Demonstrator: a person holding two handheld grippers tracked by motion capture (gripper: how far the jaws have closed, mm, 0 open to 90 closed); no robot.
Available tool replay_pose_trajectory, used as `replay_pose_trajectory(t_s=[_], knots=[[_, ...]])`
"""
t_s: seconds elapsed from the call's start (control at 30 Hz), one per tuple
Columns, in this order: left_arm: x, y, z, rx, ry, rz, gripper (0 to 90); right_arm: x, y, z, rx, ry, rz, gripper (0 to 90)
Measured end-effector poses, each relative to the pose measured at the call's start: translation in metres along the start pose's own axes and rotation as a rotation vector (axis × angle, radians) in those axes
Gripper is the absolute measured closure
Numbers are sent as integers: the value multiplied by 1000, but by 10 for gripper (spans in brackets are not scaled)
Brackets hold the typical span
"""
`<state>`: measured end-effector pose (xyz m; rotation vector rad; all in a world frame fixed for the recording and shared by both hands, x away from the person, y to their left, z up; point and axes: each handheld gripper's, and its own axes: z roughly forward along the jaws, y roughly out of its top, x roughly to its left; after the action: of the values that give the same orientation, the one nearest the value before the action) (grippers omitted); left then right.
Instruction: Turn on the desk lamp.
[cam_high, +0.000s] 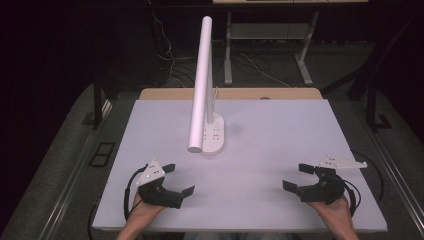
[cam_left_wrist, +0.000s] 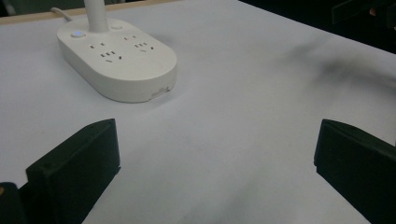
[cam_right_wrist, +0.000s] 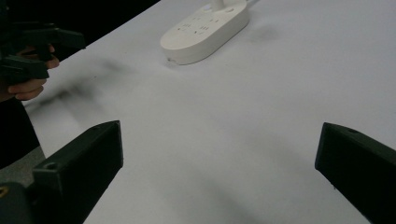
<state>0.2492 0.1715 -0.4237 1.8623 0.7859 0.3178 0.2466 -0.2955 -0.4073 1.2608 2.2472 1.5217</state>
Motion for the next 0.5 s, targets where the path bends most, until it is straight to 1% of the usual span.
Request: replay_pose_trajectory(t_s=[0.2, 0.37, 0.5], knots=[[1, 0, 0, 2, 2, -2, 0, 3, 0, 2, 17, 14, -6, 4], [1, 0, -1, 3, 3, -1, 0, 2, 0, 2, 25, 15, -1, 4], [1, 0, -2, 0, 5, -10, 0, 2, 0, 3, 27, 19, 3, 4]])
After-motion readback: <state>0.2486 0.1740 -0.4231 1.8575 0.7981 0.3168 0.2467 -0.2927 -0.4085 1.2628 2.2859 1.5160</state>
